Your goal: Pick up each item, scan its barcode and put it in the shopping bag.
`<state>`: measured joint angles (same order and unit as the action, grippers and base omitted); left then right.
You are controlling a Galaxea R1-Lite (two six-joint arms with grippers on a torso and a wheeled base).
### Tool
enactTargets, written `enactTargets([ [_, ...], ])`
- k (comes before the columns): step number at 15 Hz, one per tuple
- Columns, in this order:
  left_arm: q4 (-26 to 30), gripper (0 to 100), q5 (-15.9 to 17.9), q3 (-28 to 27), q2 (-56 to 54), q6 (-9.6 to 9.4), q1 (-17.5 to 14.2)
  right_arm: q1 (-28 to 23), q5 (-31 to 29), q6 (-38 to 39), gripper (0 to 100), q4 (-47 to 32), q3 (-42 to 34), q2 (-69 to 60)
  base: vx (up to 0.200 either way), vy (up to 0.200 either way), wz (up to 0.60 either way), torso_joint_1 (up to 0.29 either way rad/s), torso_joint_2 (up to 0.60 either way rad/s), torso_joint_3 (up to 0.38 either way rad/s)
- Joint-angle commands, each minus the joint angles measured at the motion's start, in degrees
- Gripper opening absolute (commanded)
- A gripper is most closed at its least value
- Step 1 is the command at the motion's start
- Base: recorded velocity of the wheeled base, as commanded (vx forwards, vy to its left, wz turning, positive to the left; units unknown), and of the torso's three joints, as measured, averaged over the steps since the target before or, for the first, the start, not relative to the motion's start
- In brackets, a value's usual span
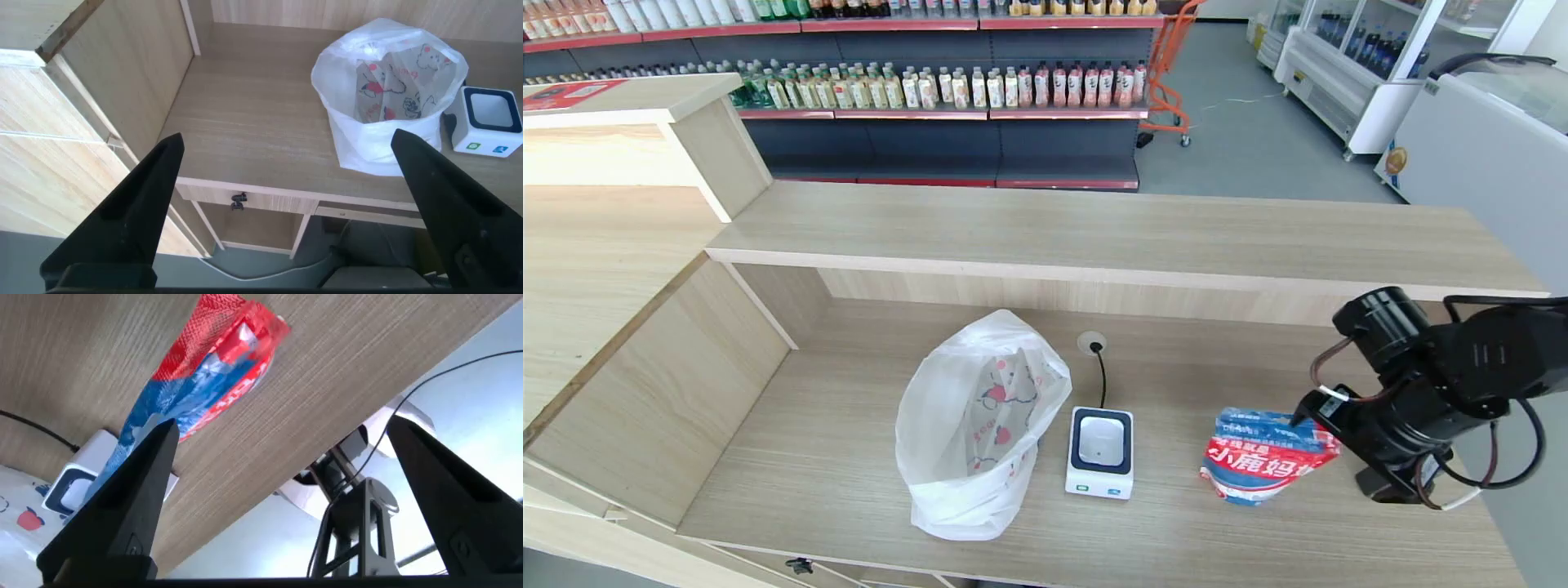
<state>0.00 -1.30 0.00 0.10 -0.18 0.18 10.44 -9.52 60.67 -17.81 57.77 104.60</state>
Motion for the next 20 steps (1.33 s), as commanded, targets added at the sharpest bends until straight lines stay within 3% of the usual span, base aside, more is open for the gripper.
enactTargets([
  [1,0.0,100,0.0,-0.1,0.0,0.01,0.0,3.9,-1.4,0.9,100,2.7,2.2,8.5,0.0,0.0,0.0,0.0,0.0,0.0],
  [5,0.0,100,0.0,0.0,0.0,0.01,0.0,7.3,-5.3,1.0,100,9.0,4.8,14.8,0.0,0.0,0.0,0.0,0.0,0.0],
  [11,0.0,100,0.0,0.0,0.0,0.01,0.0,9.2,-5.2,-2.8,100,7.7,4.4,-0.2,0.0,0.0,0.0,0.0,0.0,0.0],
  [14,0.0,100,0.0,0.0,0.0,0.01,0.0,5.7,-4.2,-2.5,100,7.8,3.3,-4.0,0.0,0.0,0.0,0.0,0.0,0.0],
  [17,0.0,100,0.0,0.0,0.0,0.01,0.0,2.8,-4.5,3.3,100,8.8,2.8,0.0,0.0,0.0,0.0,0.0,0.0,0.0],
  [20,0.0,100,0.0,0.0,0.0,0.01,0.0,2.6,-4.8,4.0,100,14.3,2.9,6.5,0.0,0.0,0.0,0.0,0.0,0.0],
])
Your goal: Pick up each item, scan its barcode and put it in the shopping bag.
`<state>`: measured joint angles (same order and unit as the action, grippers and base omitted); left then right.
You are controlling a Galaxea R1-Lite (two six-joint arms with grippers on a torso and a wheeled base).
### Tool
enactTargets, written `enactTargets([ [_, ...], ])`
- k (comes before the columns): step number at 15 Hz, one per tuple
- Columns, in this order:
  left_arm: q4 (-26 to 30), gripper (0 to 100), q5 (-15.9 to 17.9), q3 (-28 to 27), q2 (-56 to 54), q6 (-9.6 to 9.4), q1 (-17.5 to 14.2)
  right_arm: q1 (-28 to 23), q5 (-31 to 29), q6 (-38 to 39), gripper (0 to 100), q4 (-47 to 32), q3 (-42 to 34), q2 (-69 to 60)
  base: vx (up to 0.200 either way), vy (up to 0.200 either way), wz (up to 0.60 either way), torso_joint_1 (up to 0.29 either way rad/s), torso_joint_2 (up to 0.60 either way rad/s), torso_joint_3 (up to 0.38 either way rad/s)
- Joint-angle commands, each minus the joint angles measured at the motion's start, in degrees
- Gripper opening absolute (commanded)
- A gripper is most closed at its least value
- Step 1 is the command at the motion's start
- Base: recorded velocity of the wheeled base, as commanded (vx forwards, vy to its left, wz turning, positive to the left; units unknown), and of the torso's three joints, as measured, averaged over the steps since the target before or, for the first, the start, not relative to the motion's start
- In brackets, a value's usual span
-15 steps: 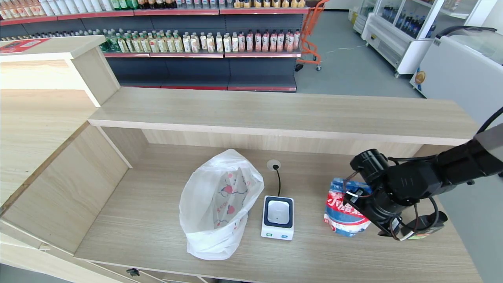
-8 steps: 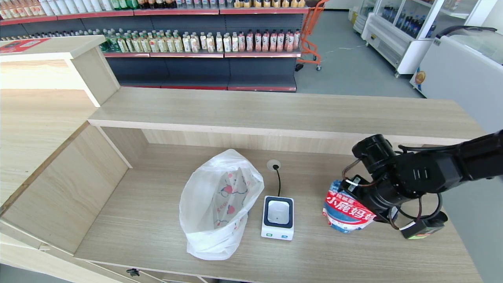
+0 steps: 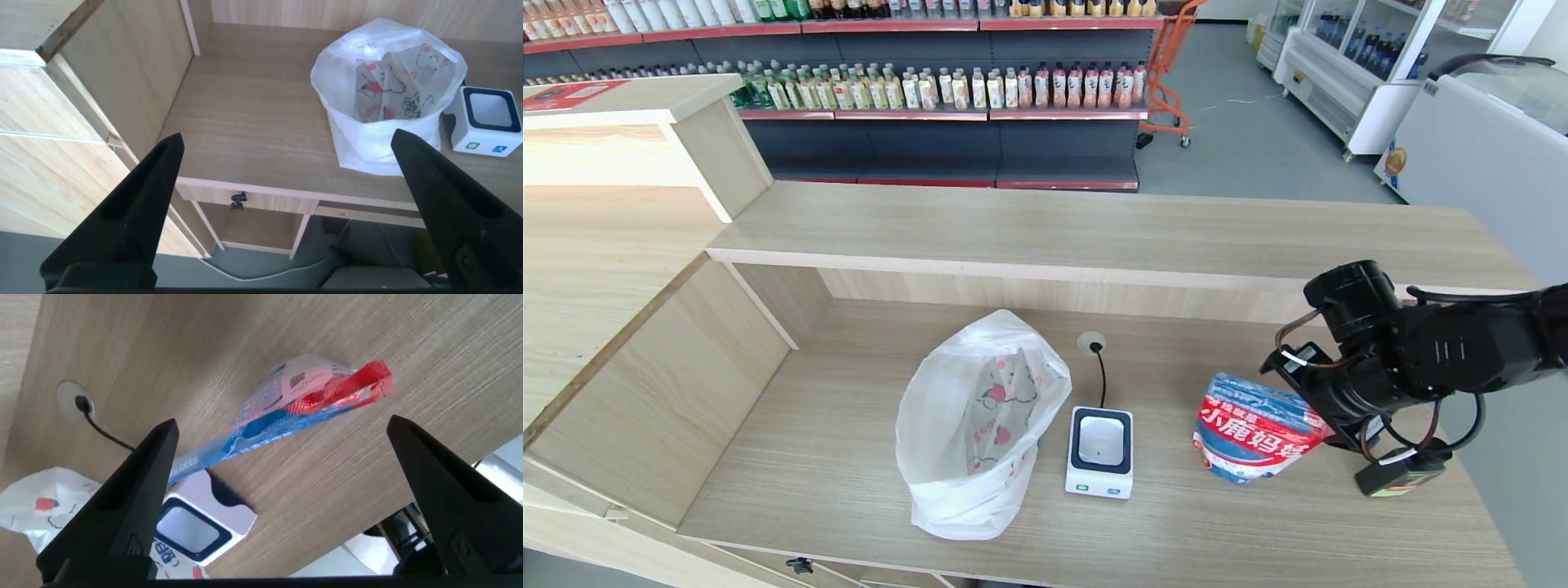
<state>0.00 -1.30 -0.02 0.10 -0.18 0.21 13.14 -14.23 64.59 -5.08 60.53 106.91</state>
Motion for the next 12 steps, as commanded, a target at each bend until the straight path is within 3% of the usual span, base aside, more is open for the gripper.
enactTargets([
  [1,0.0,100,0.0,0.0,0.0,0.01,0.0,0.5,0.0,0.1,100,3.1,0.4,6.9,0.0,0.0,0.0,0.0,0.0,0.0],
  [5,0.0,100,0.0,0.0,0.0,0.01,0.0,5.3,-1.9,0.1,100,4.6,8.3,17.4,0.0,0.0,0.0,0.0,0.0,0.0],
  [6,0.0,100,0.0,0.0,0.0,0.01,0.0,6.2,-1.9,0.0,0,4.6,9.5,19.4,0.0,0.0,0.0,0.0,0.0,0.0],
  [12,0.0,100,0.0,0.0,0.0,0.01,0.0,6.8,-3.3,-5.4,0,4.5,10.5,23.3,0.0,0.0,0.0,0.0,0.0,0.0],
])
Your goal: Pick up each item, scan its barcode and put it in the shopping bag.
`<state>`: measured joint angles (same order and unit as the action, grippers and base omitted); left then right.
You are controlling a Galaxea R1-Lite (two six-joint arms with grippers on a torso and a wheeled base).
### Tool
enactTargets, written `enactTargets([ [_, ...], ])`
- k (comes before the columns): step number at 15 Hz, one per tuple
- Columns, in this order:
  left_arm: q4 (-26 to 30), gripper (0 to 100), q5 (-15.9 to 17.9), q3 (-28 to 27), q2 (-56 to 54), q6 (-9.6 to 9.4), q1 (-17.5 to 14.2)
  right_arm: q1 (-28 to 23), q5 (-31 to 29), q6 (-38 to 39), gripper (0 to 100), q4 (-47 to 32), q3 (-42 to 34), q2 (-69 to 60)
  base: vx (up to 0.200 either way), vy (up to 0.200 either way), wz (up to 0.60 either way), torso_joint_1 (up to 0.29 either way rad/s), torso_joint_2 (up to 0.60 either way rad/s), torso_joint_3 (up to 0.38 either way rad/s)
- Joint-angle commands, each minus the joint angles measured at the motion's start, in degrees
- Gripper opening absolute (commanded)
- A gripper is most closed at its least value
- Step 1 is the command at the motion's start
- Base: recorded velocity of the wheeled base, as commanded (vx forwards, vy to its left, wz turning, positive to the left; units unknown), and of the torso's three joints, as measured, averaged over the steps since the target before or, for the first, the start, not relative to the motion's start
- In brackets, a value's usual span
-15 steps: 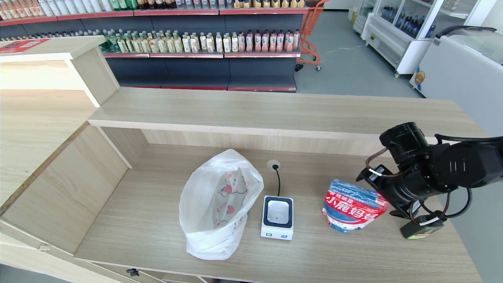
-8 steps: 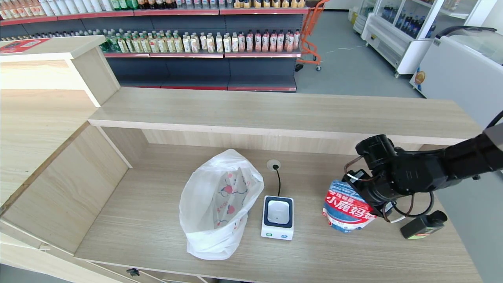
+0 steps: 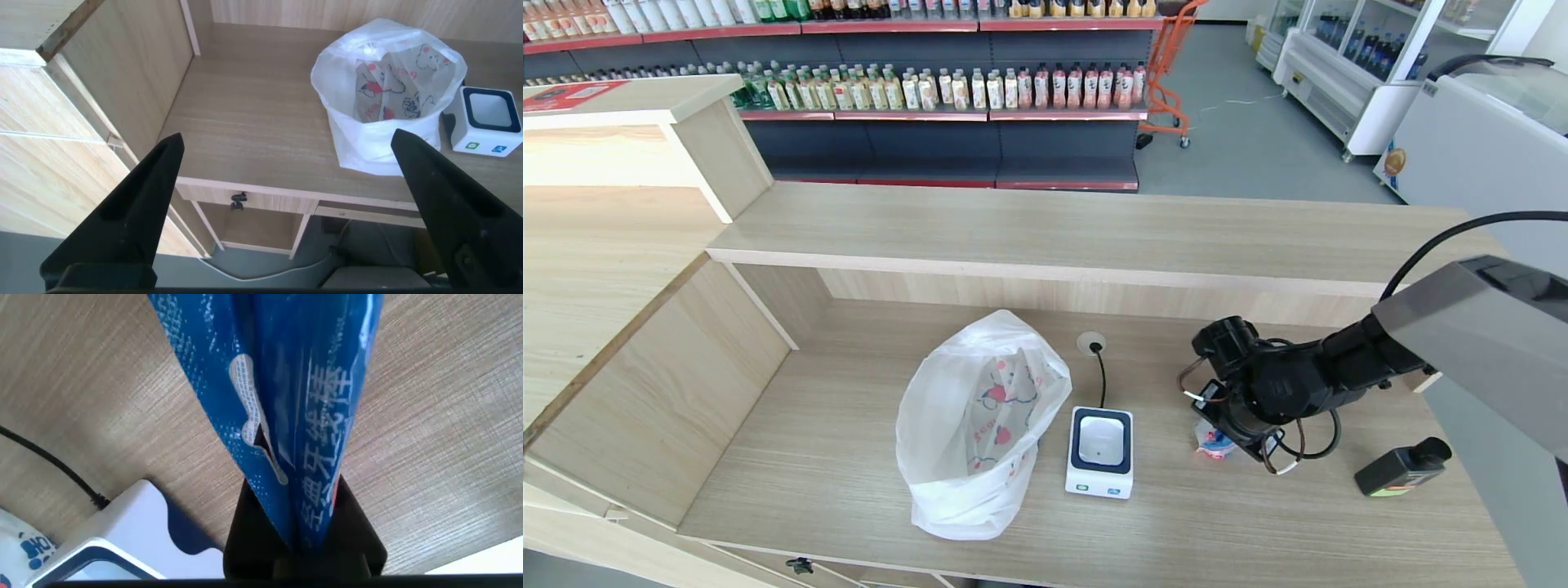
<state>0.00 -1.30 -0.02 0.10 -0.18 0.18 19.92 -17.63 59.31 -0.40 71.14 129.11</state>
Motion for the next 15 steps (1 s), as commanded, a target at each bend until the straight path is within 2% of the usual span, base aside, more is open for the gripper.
enactTargets([
  [1,0.0,100,0.0,0.0,0.0,0.01,0.0,-0.2,-0.2,-1.7,0,-0.2,-0.1,0.8,0.0,0.0,0.0,0.0,0.0,0.0],
  [3,0.0,100,0.0,0.0,0.0,0.01,0.0,-0.9,-1.4,-4.7,0,-0.3,-1.4,-2.2,0.0,0.0,0.0,0.0,0.0,0.0],
  [5,0.0,100,0.0,0.0,0.0,0.01,0.0,-1.9,1.2,-9.6,0,0.8,-6.8,-10.2,0.0,0.0,0.0,0.0,0.0,0.0],
  [6,0.0,100,0.0,0.0,0.0,0.01,0.0,-2.7,6.0,-15.4,0,1.5,-11.1,-16.6,0.0,0.0,0.0,0.0,0.0,0.0],
  [9,0.0,100,0.0,0.0,0.0,0.01,0.0,-10.4,23.6,-39.5,0,0.8,-20.5,-34.4,0.0,0.0,0.0,0.0,0.0,0.0],
  [10,0.0,100,0.0,0.0,0.0,0.01,0.0,-14.0,28.7,-47.7,0,-2.0,-22.1,-37.9,0.0,0.0,0.0,0.0,0.0,0.0],
  [11,0.0,100,0.0,0.0,0.0,0.01,0.0,-16.2,32.8,-52.5,0,-5.3,-22.2,-40.2,0.0,0.0,0.0,0.0,0.0,0.0],
  [12,0.0,100,0.0,0.0,0.0,0.01,0.0,-18.2,38.9,-56.5,0,-8.8,-21.8,-43.2,0.0,0.0,0.0,0.0,0.0,0.0],
  [15,0.0,100,0.0,0.0,0.0,0.01,0.0,-18.9,52.9,-57.5,0,-10.3,-21.1,-47.5,0.0,0.0,0.0,0.0,0.0,0.0],
])
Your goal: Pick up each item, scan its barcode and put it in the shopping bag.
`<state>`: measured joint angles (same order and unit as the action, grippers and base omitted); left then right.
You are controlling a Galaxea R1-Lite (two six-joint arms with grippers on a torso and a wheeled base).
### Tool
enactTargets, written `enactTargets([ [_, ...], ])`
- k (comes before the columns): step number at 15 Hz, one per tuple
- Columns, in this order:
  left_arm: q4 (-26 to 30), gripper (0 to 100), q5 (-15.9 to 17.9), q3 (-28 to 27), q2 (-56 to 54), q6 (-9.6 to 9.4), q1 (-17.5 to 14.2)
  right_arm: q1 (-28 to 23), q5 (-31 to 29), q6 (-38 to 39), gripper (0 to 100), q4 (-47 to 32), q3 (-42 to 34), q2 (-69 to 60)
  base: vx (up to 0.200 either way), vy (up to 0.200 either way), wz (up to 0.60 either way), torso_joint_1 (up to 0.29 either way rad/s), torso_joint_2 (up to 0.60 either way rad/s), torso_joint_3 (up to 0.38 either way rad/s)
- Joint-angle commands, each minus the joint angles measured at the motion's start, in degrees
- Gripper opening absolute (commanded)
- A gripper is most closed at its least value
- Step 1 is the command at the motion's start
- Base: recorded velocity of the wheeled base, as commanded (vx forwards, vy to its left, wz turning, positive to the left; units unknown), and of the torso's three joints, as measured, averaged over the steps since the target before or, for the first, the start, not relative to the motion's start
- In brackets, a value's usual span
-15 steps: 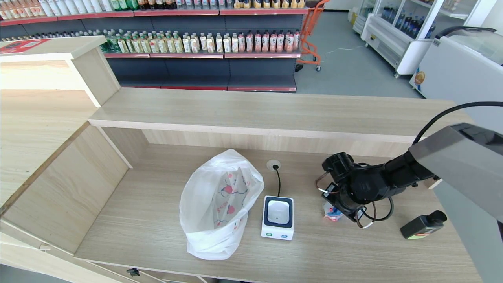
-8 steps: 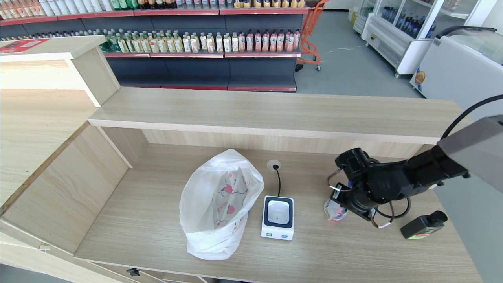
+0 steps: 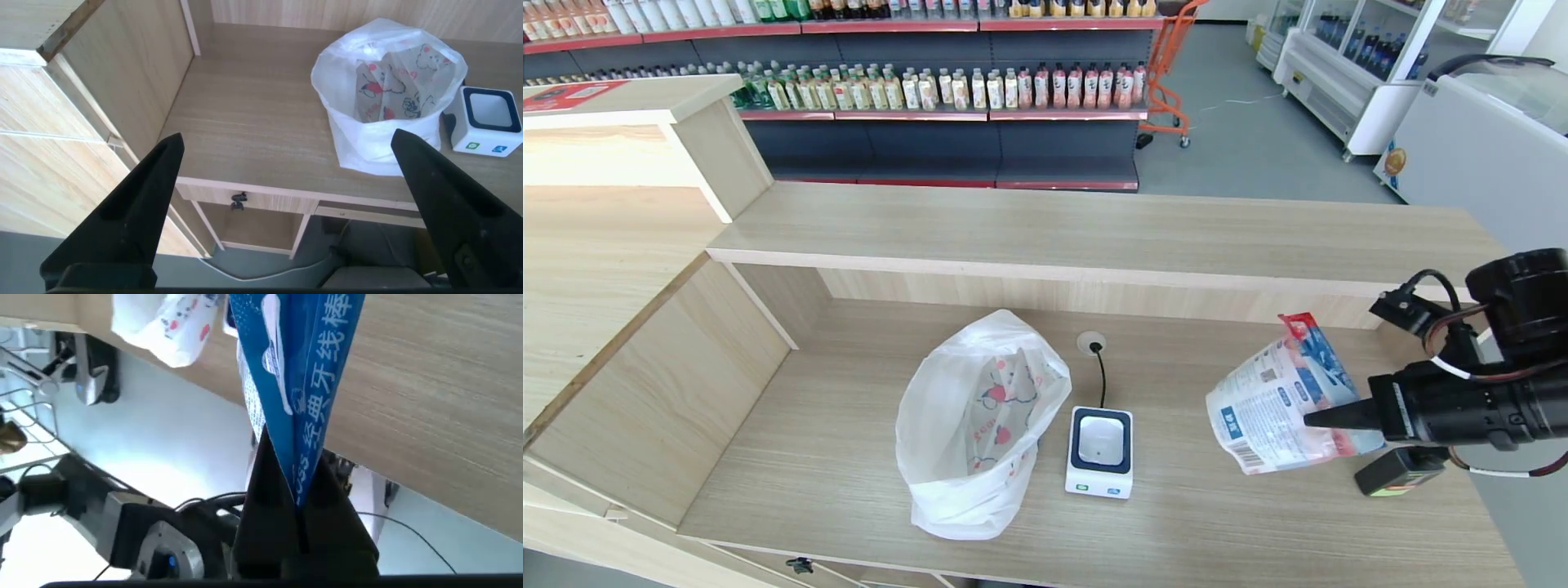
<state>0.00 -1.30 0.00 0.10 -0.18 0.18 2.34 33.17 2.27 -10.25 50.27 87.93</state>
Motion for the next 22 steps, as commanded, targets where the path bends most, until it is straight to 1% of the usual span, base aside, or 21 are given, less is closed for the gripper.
enactTargets([
  [1,0.0,100,0.0,0.0,0.0,0.01,0.0,-1.2,5.9,-0.4,0,-0.7,-0.4,-7.3,0.0,0.0,0.0,0.0,0.0,0.0],
  [2,0.0,100,0.0,0.0,0.0,0.01,0.0,-0.8,9.1,-0.4,0,-1.7,-0.3,-8.1,0.0,0.0,0.0,0.0,0.0,0.0],
  [3,0.0,100,0.0,0.0,0.0,0.01,0.0,-0.1,13.9,-0.4,0,-2.8,-0.4,-9.0,0.0,0.0,0.0,0.0,0.0,0.0],
  [4,0.0,100,0.0,-0.1,0.0,0.01,0.0,0.6,17.3,-0.3,0,-3.8,-0.7,-10.0,0.0,0.0,0.0,0.0,0.0,0.0],
  [6,0.0,100,0.0,0.0,0.0,0.01,0.0,3.2,21.1,-0.6,0,-5.0,-3.2,-11.9,0.0,0.0,0.0,0.0,0.0,0.0],
  [7,0.0,100,0.0,0.0,0.0,0.01,0.0,4.0,21.1,-0.8,0,-4.8,-4.1,-12.3,0.0,0.0,0.0,0.0,0.0,0.0],
  [8,0.0,100,0.0,0.0,0.0,0.01,0.0,5.8,21.1,-1.0,0,-4.8,-5.7,-13.4,0.0,0.0,0.0,0.0,0.0,0.0],
  [10,0.0,100,0.0,0.0,0.0,0.01,0.0,8.1,21.1,-0.5,0,-4.8,-6.5,-14.4,0.0,0.0,0.0,0.0,0.0,0.0],
  [16,0.0,100,0.0,0.0,0.0,0.01,0.0,11.3,21.2,0.8,0,-4.2,-6.2,-14.0,0.0,0.0,0.0,0.0,0.0,0.0],
  [17,0.0,100,0.0,0.0,0.0,0.01,0.0,11.5,21.2,0.9,0,-3.5,-6.0,-13.7,0.0,0.0,0.0,0.0,0.0,0.0],
  [20,0.0,100,0.0,0.0,0.0,0.01,0.0,15.3,20.7,6.6,0,2.5,-5.2,-11.7,0.0,0.0,0.0,0.0,0.0,0.0],
  [22,0.0,100,0.0,0.0,0.0,0.01,0.0,16.0,19.6,7.2,0,4.6,-5.5,-10.4,0.0,0.0,0.0,0.0,0.0,0.0],
])
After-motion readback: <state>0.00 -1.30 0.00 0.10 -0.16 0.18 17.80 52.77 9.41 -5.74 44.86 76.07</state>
